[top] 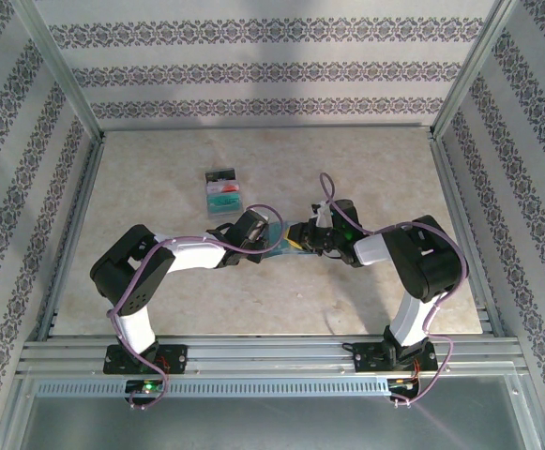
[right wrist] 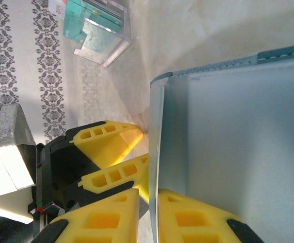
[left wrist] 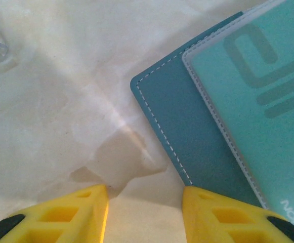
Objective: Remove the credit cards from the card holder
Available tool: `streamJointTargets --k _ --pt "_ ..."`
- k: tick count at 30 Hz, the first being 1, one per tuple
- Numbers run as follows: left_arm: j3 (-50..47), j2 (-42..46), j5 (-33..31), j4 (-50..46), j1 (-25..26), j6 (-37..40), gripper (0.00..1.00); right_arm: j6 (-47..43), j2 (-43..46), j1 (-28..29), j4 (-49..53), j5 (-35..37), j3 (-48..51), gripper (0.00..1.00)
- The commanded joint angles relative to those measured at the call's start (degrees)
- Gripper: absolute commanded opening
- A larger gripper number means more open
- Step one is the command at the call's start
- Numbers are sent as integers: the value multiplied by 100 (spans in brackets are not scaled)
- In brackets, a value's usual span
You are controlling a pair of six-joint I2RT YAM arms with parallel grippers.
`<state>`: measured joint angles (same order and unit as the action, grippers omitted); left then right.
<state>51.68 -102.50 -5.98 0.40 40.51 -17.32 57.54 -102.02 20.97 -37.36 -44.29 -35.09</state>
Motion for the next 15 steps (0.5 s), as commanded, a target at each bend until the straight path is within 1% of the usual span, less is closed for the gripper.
streamJointTargets --k 1,9,15 --pt "44 -128 79 -390 86 9 43 72 42 -67 -377 -178 64 17" --pt "53 -134 62 -403 85 10 43 87 55 -145 -426 -219 108 18" --pt "63 -139 53 -418 80 10 43 95 48 -200 -456 -229 160 20"
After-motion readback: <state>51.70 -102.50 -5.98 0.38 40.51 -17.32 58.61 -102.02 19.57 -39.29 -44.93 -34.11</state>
